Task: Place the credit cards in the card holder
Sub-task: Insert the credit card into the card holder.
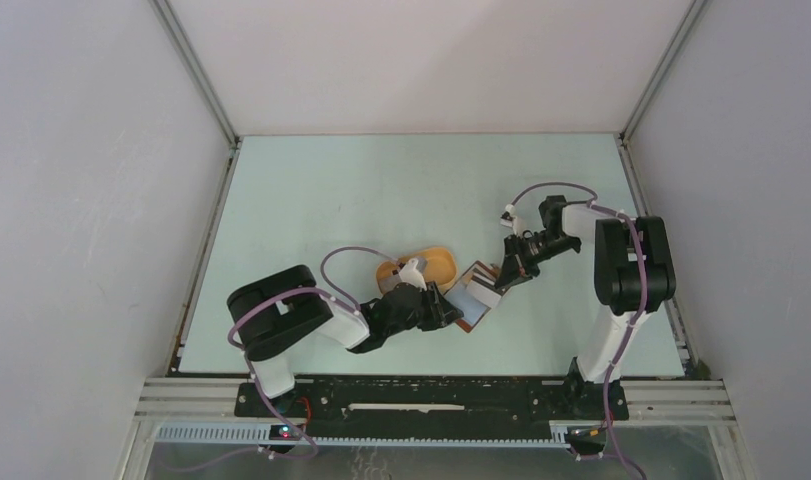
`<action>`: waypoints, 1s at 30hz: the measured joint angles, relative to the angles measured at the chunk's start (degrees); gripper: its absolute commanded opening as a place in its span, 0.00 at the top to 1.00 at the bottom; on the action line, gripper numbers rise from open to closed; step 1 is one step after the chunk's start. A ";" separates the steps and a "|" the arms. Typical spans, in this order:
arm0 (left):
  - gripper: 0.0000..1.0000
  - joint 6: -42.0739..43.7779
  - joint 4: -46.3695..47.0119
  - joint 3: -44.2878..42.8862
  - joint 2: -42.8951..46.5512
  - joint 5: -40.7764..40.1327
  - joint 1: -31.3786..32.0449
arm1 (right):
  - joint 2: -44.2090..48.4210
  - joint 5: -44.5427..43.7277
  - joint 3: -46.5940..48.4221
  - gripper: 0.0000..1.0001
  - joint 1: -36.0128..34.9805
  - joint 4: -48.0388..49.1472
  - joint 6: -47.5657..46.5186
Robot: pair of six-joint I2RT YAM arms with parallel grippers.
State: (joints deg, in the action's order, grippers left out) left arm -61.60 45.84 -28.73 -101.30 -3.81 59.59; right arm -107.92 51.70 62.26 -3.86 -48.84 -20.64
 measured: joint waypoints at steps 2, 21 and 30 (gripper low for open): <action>0.65 -0.22 0.02 0.00 -0.07 0.13 -0.13 | -0.02 1.11 0.31 1.00 -0.15 -0.20 -1.14; 0.55 -1.62 0.11 0.61 0.79 1.05 -1.31 | -4.81 5.16 2.62 1.00 -0.11 -2.80 -3.93; 0.57 -2.99 0.26 1.31 1.05 1.18 -2.97 | -7.10 6.88 4.68 1.00 -0.70 -3.23 -4.61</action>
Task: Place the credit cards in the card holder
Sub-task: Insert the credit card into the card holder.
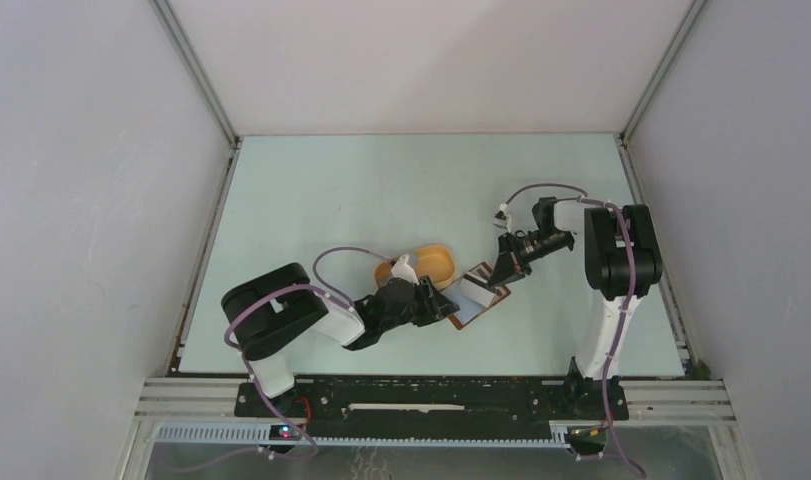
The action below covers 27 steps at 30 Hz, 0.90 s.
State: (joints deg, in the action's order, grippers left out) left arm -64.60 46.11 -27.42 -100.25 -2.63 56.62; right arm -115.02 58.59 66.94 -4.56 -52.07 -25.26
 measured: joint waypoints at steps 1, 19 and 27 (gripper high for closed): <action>0.57 -0.02 -0.02 0.00 0.00 0.00 -0.09 | -0.17 0.07 0.00 1.00 -0.09 0.00 0.04; 0.59 -0.13 -0.37 0.00 0.00 0.26 -0.66 | -0.37 1.73 -1.75 1.00 -0.52 5.20 5.18; 0.59 -0.13 -0.35 0.00 -0.04 0.39 -0.72 | -0.37 0.57 -2.60 1.00 -1.79 7.78 6.80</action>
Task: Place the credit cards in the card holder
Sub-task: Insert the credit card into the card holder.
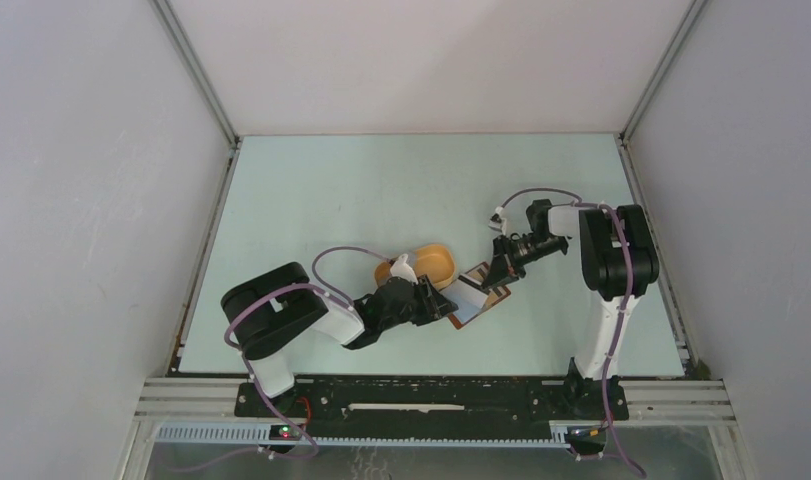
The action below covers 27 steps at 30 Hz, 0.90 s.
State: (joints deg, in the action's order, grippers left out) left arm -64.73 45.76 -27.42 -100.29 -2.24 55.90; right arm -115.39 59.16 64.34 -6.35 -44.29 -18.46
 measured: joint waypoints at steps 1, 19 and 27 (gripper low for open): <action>0.59 0.00 0.00 0.00 0.00 0.07 -0.02 | 0.00 -0.15 -0.13 1.00 -0.26 0.33 0.26; 0.62 0.07 0.85 0.00 -0.63 1.22 -0.61 | 1.09 -4.15 -0.20 0.81 -5.14 0.31 0.46; 0.63 0.02 1.44 0.00 -1.07 1.57 -0.87 | 3.67 -7.67 -0.20 0.68 -7.50 -1.18 -1.14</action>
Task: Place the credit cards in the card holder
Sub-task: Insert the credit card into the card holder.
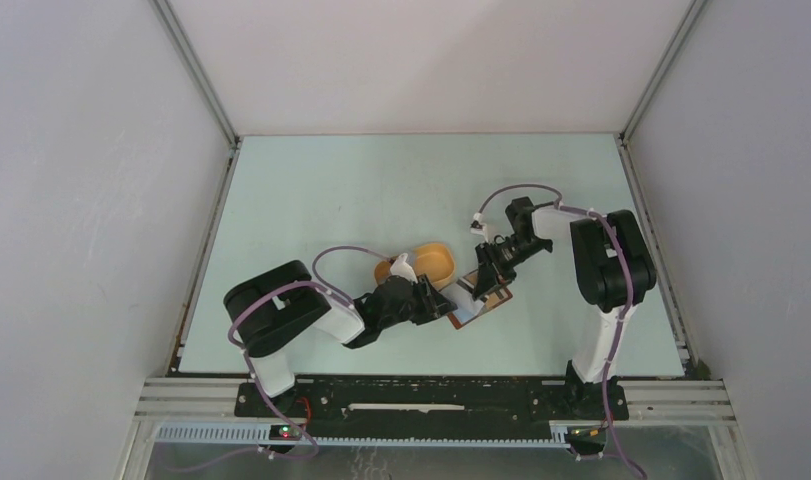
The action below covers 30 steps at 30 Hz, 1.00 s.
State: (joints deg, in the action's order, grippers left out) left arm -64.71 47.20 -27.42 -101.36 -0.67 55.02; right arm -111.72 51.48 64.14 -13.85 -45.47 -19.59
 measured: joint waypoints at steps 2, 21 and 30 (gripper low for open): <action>0.64 0.00 0.00 0.00 -0.02 0.07 -0.07 | 0.85 -0.52 0.00 0.71 -0.17 -0.11 -0.24; 0.66 0.11 2.10 0.00 -1.33 0.90 -0.52 | -3.58 7.26 0.04 1.00 7.19 -0.76 1.09; 0.67 0.00 3.93 0.00 -2.34 1.05 -0.57 | -3.61 8.17 0.04 1.00 5.88 0.59 3.37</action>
State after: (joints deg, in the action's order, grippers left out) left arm -64.71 51.13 -27.42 -103.70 0.38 54.46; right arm -115.33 59.66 64.18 -7.97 -44.88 -16.23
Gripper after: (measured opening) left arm 0.335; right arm 0.007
